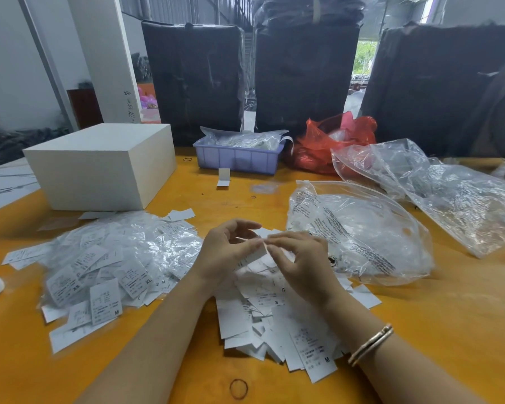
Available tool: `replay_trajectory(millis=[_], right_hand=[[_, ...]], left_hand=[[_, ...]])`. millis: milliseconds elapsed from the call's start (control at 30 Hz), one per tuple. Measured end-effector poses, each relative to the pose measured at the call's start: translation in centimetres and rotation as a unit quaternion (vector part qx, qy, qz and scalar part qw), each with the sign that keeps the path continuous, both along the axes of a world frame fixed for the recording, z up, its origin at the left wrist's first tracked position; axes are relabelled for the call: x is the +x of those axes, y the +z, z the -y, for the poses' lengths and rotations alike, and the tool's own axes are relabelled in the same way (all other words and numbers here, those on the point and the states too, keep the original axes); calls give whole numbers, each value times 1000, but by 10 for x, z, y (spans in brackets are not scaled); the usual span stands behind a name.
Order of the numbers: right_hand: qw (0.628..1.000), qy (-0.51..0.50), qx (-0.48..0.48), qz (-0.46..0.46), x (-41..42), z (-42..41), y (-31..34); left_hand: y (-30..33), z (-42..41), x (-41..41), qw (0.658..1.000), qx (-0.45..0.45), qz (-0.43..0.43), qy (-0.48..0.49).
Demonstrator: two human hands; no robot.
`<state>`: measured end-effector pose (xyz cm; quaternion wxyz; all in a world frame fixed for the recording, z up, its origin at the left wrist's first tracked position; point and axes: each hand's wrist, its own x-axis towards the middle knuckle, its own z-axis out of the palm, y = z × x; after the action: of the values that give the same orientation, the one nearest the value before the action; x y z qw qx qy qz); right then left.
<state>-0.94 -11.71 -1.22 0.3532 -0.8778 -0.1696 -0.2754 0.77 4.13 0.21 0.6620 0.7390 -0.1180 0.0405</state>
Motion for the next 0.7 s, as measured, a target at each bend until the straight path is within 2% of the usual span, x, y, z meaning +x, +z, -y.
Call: replay_trajectory(millis=[100, 167, 233, 300, 367, 400, 467, 567, 633, 700], right_hand=[[992, -72, 26, 99, 9, 24, 14], [976, -163, 28, 139, 16, 51, 20], [962, -260, -6, 80, 22, 79, 17], [942, -323, -67, -53, 27, 100, 9], [913, -341, -139, -177, 31, 108, 3], [901, -342, -174, -204, 33, 109, 1], [886, -347, -224, -210, 36, 110, -1], [883, -356, -233, -198, 38, 110, -2], [891, -351, -219, -186, 40, 110, -3], [906, -335, -196, -169, 41, 110, -4]], left_hand=[[-1, -10, 5, 996, 23, 29, 79], [-3, -17, 8, 976, 124, 80, 163], [-5, -22, 10, 941, 214, 118, 233], [-8, -28, 11, 914, 272, 125, 273], [-9, -34, 12, 889, 328, 109, 300], [-10, -38, 13, 877, 355, 94, 308], [-11, -42, 13, 853, 409, 59, 317], [-11, -43, 12, 810, 485, 34, 327], [-10, -43, 11, 791, 508, 49, 337], [-9, -40, 10, 791, 505, 89, 334]])
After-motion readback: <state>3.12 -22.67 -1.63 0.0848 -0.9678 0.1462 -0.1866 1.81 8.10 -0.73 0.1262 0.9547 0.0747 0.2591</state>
